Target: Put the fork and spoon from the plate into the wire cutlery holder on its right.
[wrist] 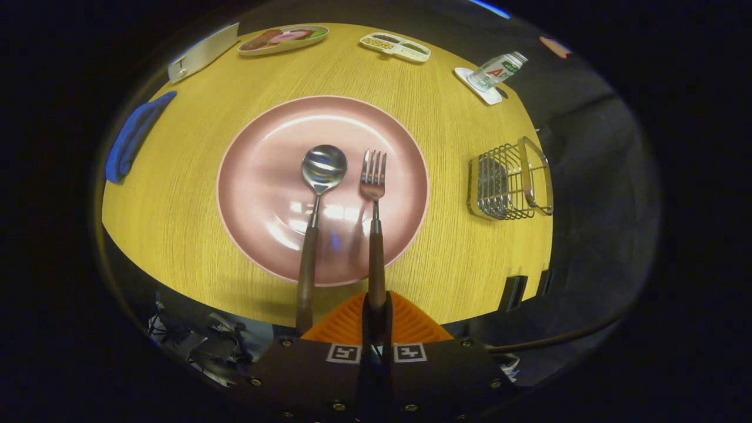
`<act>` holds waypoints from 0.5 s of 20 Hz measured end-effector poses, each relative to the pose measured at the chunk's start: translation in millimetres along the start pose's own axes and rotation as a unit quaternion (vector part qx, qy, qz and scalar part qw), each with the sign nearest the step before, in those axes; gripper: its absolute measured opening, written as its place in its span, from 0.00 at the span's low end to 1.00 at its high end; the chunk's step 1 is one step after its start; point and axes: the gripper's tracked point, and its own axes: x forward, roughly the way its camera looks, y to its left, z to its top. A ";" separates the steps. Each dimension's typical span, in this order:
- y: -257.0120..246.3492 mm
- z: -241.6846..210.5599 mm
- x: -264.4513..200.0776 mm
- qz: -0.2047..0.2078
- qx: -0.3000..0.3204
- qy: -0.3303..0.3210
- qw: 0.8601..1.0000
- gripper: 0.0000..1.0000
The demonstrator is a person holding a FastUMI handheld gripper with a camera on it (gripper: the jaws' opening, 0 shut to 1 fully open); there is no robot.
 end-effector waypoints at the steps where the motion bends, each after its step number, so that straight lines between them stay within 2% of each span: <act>1: -1.0 2.6 -5.2 -0.002 0.000 -0.005 1.000 0.06; 10: -25.4 22.8 -46.3 -0.031 0.018 -0.042 0.998 0.06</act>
